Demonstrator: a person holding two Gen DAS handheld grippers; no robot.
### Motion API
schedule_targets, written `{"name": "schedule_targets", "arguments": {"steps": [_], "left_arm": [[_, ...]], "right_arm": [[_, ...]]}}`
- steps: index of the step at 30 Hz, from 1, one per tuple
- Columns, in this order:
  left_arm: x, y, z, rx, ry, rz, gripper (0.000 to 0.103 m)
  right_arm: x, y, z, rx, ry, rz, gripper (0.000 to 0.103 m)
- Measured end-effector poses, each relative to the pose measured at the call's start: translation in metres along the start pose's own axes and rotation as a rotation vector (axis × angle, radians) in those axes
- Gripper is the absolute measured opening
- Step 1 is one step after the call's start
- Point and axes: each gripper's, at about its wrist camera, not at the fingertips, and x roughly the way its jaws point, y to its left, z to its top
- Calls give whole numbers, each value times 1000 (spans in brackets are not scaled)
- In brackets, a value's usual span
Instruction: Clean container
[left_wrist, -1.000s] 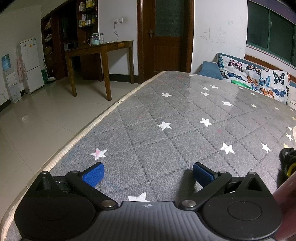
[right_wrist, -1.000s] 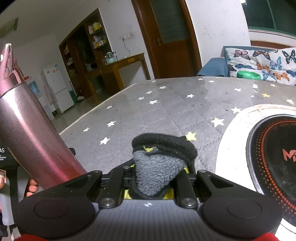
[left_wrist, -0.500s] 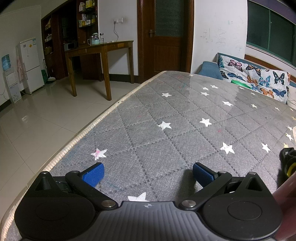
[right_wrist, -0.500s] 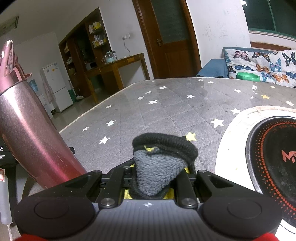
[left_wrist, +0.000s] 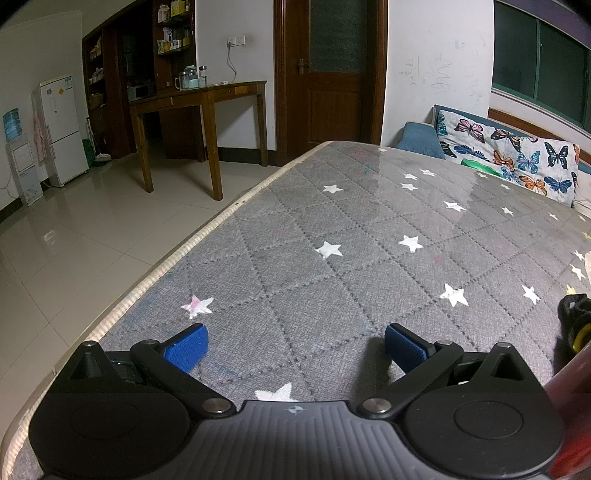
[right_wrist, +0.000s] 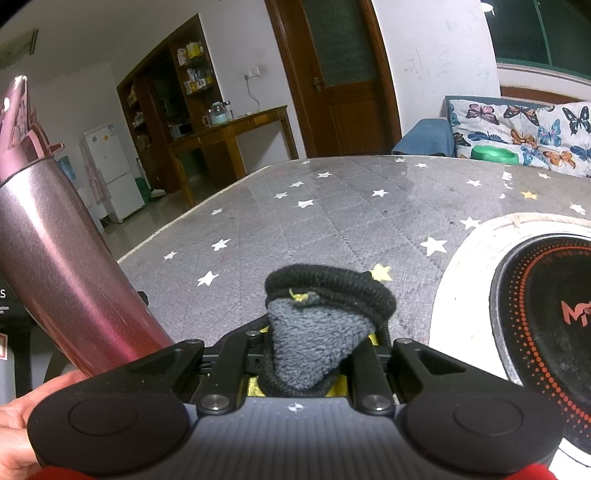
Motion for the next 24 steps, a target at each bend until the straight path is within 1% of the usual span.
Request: {"name": "schedule_targets", "arguments": {"steps": [24], "left_arm": [[-1, 0, 0, 0, 0, 0, 103]], "right_arm": [[1, -1, 0, 1, -1, 0, 16]]}}
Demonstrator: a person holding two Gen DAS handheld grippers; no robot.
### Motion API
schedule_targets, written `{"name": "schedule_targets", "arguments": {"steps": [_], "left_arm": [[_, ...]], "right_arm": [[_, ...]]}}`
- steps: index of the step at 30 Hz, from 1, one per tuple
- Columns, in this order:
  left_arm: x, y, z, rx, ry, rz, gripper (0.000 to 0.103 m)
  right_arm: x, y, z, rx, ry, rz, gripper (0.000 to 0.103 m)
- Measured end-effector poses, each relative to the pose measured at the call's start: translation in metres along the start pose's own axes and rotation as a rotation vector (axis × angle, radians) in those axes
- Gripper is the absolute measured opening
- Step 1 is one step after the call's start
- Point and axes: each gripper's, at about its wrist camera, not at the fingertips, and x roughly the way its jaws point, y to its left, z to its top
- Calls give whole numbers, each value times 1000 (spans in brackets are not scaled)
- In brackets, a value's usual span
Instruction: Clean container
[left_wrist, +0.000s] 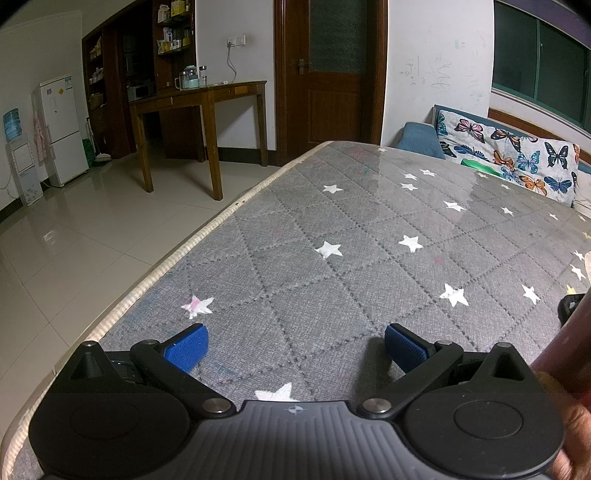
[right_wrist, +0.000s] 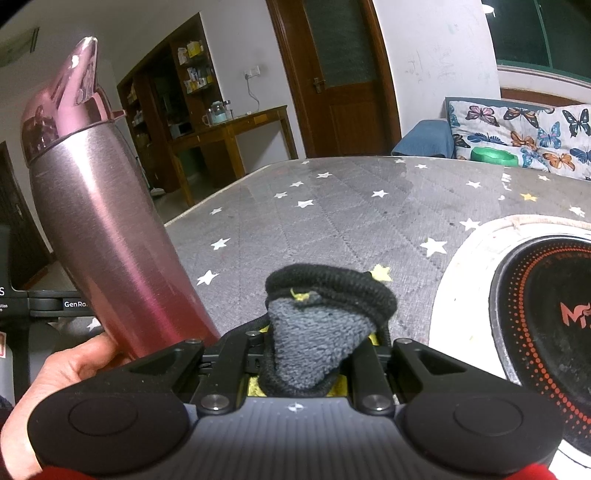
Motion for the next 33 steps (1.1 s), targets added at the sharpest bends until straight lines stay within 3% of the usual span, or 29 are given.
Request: {"name": "schedule_targets", "arguments": {"steps": [33], "left_arm": [[-1, 1, 0, 0, 0, 0, 103]], "right_arm": [[1, 2, -2, -1, -1, -4, 16]]}}
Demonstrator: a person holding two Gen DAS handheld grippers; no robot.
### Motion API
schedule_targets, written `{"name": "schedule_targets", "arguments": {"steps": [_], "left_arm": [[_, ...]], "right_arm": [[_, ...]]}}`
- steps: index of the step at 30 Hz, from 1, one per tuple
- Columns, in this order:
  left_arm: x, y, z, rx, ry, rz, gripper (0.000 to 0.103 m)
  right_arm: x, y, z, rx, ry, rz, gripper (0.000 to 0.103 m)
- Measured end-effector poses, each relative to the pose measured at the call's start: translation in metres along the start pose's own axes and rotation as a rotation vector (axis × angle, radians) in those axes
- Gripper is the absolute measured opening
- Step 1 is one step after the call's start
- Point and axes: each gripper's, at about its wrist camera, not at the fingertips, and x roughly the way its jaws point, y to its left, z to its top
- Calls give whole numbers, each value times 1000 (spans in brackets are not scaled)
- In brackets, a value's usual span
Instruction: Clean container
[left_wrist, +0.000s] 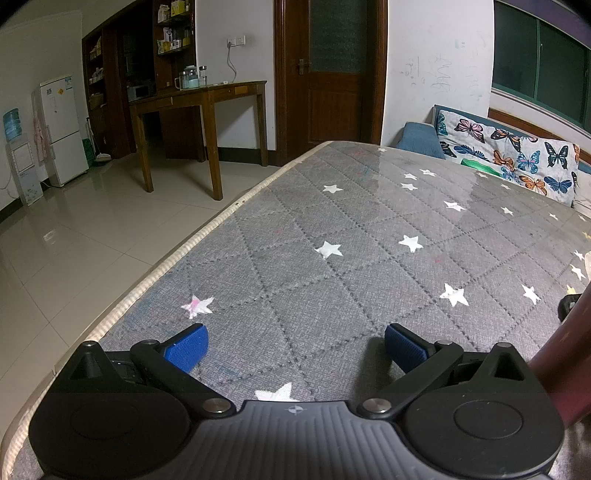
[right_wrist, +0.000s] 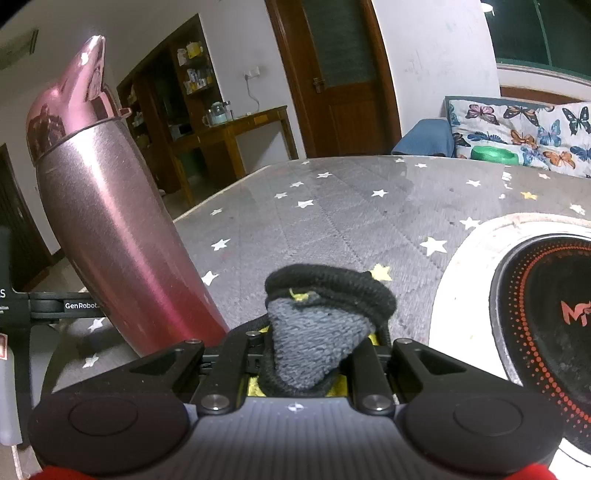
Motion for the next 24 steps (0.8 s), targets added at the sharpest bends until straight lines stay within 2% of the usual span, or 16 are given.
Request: {"name": "schedule_targets", "arguments": {"steps": [11, 17, 24], "left_arm": [[0, -1, 0, 0, 0, 0, 103], [0, 0, 0, 0, 0, 0, 103], [0, 0, 0, 0, 0, 0, 103]], "right_arm": [[-1, 3, -1, -1, -11, -29, 15], [-4, 9, -2, -18, -34, -125, 15], [-2, 7, -1, -1, -19, -110, 15]]}}
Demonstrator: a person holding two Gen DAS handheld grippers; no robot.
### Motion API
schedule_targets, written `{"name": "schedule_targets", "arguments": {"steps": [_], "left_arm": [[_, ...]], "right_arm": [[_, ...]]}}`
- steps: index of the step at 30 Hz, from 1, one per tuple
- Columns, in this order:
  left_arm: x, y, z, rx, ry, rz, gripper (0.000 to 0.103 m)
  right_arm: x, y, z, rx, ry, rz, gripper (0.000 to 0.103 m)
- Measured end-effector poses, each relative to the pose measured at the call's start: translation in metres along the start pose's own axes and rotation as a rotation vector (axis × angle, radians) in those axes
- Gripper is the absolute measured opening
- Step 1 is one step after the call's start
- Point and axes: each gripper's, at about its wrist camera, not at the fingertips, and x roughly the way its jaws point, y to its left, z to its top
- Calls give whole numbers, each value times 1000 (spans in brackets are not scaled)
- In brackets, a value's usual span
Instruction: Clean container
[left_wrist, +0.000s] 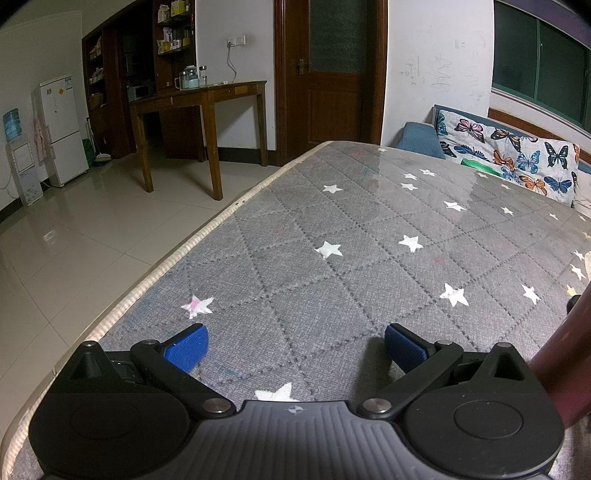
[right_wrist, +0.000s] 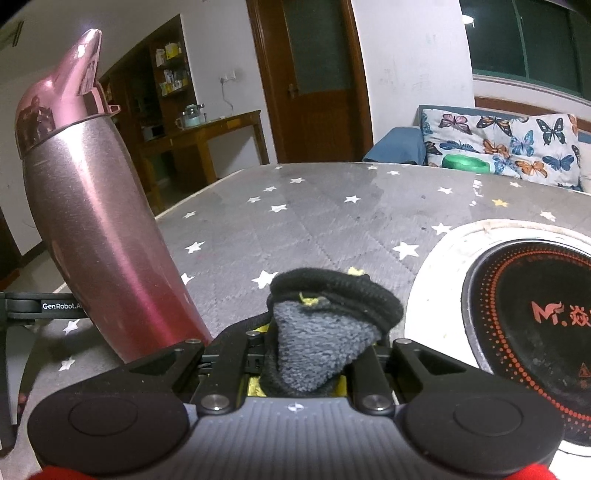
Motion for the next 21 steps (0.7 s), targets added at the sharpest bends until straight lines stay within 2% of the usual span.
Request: {"name": "schedule_targets", "arguments": {"steps": [21], "left_arm": [[0, 1, 0, 0, 0, -1, 103]], "right_arm": [[1, -6, -2, 14, 1, 13, 15]]}}
